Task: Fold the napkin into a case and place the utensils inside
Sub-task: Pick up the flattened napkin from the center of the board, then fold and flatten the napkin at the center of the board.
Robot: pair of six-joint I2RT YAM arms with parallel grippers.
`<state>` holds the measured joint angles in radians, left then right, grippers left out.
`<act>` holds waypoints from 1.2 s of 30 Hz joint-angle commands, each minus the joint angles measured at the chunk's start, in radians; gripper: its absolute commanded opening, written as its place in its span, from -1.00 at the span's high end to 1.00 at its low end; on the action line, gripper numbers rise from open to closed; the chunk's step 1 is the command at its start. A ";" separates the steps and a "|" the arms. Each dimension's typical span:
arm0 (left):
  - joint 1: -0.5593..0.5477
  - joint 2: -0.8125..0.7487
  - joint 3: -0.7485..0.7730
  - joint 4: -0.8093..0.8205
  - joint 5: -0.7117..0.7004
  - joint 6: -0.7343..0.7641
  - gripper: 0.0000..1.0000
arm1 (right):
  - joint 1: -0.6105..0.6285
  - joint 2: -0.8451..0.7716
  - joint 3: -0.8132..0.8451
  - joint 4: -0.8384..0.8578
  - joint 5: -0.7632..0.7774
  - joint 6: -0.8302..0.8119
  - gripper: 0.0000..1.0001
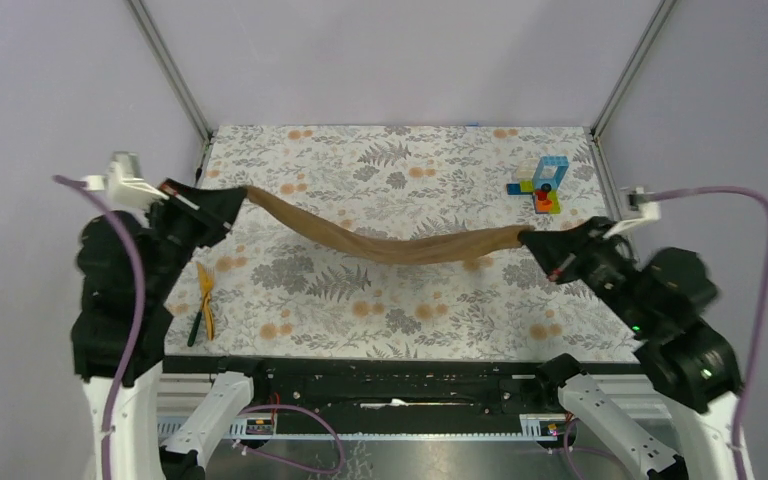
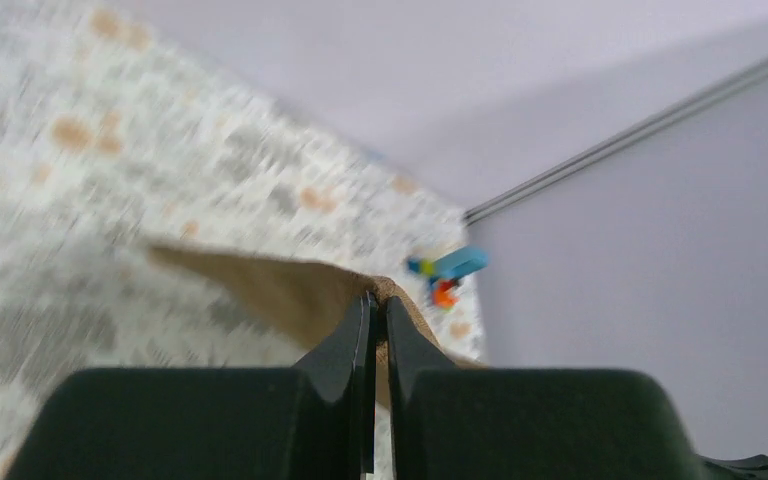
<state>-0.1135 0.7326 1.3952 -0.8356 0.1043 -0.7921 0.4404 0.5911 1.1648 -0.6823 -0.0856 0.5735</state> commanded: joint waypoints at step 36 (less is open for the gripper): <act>0.086 1.226 0.194 0.518 -0.226 -0.057 1.00 | -0.172 1.577 0.764 0.418 0.005 -0.219 1.00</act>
<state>-0.0528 1.8763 1.4952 -0.3878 -0.1944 -0.8806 0.2943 2.0689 1.7443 -0.1665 0.0834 0.3885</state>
